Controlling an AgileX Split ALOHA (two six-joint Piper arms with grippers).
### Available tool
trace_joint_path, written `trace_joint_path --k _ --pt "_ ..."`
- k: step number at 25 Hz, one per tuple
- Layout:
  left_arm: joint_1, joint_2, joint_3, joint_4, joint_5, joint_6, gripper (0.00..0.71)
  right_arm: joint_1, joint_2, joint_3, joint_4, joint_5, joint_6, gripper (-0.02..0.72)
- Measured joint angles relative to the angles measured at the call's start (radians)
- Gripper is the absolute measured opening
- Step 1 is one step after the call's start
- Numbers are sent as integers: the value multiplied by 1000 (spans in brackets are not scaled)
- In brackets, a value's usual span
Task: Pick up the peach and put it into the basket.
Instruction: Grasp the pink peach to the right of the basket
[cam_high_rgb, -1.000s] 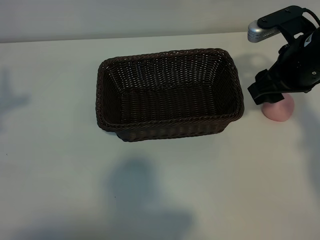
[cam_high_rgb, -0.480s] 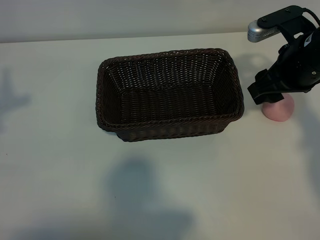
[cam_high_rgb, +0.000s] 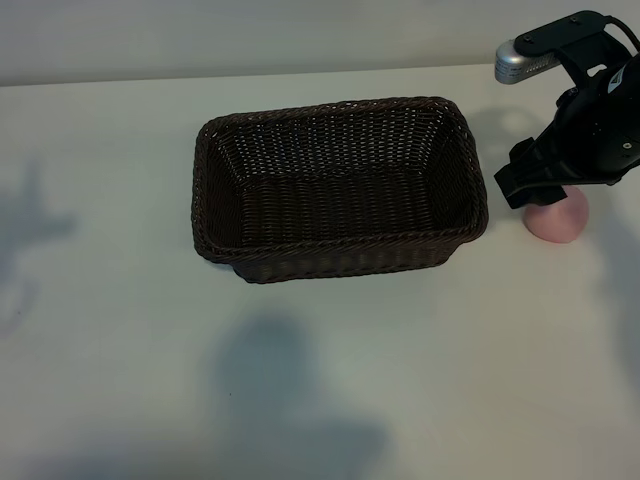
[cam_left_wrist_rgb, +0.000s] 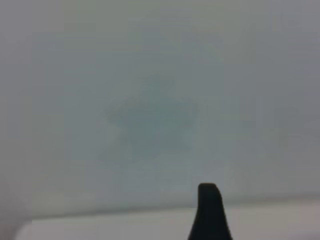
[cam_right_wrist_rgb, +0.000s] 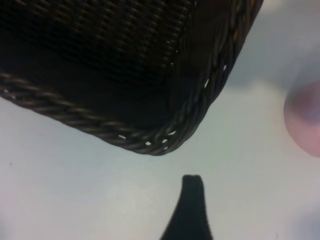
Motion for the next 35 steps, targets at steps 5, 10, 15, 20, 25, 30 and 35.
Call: trace_joint_path --k 5,10,15,20,25,30,35 --pt "0 0 0 -616 -51 620 531 0 0 0 3 -1 0 594" --pt "0 0 0 -842 -105 872 531 0 0 0 4 -2 0 594" --pt "0 0 0 -692 -127 647 531 0 0 0 5 -2 0 594" --pt "0 0 0 -638 -147 566 531 0 0 0 5 -3 0 594" --pt "0 -10 0 -623 -138 569 531 0 0 0 6 -3 0 594" --pt "1 -71 0 -623 -79 579 531 0 0 0 6 -3 0 594" --pt "66 -174 0 -623 38 571 531 0 0 0 6 -3 0 594"
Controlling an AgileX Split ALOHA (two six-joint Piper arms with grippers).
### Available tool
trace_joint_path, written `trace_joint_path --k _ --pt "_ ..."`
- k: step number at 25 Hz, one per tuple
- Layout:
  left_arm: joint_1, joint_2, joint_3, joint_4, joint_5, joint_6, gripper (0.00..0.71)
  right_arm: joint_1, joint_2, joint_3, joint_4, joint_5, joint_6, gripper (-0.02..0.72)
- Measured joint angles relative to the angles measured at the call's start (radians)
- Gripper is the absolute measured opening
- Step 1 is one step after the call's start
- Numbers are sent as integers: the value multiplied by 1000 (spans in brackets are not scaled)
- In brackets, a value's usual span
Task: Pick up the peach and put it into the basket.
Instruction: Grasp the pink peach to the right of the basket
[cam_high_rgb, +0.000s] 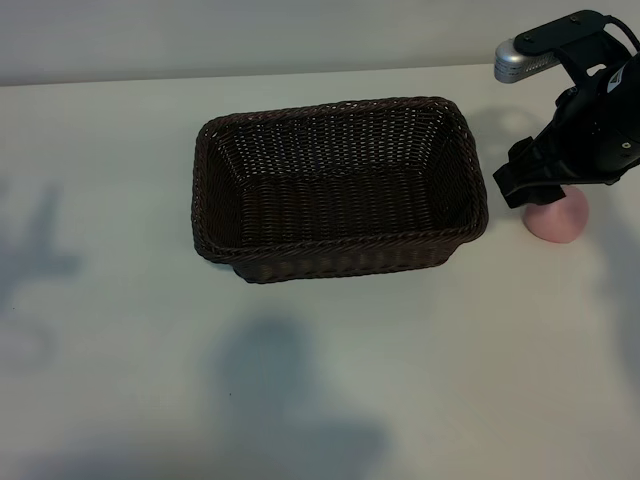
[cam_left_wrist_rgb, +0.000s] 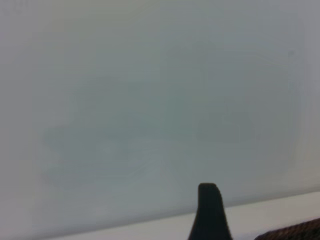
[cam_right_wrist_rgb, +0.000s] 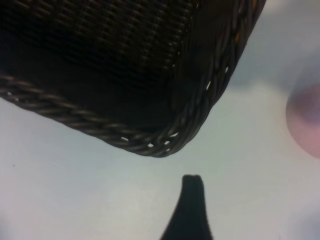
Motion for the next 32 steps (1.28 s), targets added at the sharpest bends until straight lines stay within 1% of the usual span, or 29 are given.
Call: trace_joint_path --k 2,5,8,13,22,30,32 --pt "42 -45 0 0 49 -1 531 0 0 0 0 0 0 594" --pt "92 -100 0 0 108 -1 531 0 0 0 1 0 0 594" --pt "113 -147 0 15 205 0 531 0 0 0 3 0 0 594" --pt "113 -222 0 18 347 -3 531 0 0 0 8 -1 0 594" --pt "113 -320 0 18 561 -29 531 0 0 0 11 -1 0 594" --pt "113 -413 0 18 746 -39 531 0 0 0 47 -1 0 594" --pt "113 -433 0 18 773 -46 531 0 0 0 58 -1 0 594"
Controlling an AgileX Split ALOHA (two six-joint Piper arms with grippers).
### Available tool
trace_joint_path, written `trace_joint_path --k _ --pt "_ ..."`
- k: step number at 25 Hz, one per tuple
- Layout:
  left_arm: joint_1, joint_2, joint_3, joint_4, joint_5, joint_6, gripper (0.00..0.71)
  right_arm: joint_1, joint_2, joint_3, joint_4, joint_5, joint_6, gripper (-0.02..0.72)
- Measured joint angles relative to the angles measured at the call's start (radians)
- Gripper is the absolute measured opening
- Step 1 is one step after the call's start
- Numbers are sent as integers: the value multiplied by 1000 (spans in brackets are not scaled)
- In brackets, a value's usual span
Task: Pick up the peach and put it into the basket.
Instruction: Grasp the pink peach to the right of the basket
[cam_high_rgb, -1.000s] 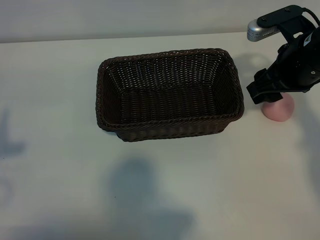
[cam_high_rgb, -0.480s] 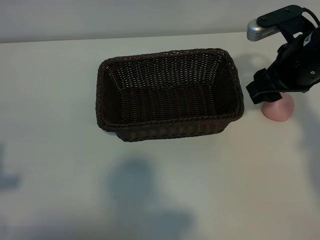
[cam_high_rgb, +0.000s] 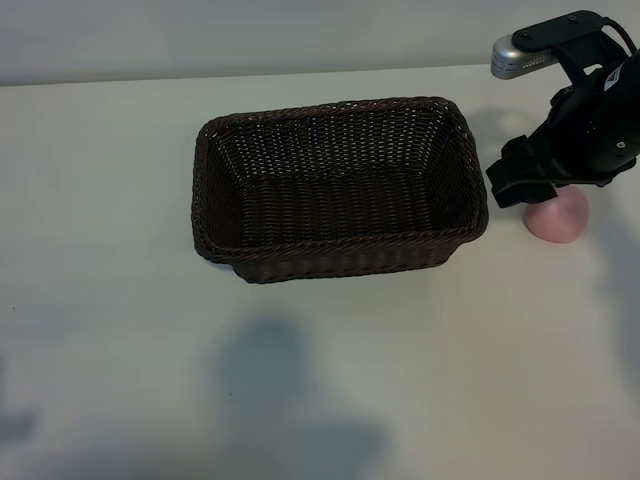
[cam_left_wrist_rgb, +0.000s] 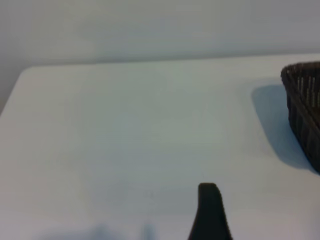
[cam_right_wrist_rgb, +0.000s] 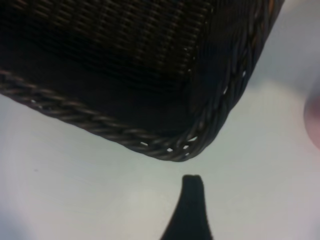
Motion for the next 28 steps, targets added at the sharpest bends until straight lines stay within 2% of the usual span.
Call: trace_joint_path --k 9,17,28 --pt "0 -50 79 -2 95 -44 531 0 0 0 22 0 0 594" --pt "0 -50 156 -4 123 -52 531 0 0 0 23 1 0 594" --pt "0 -50 167 -2 124 -55 531 0 0 0 23 3 0 594"
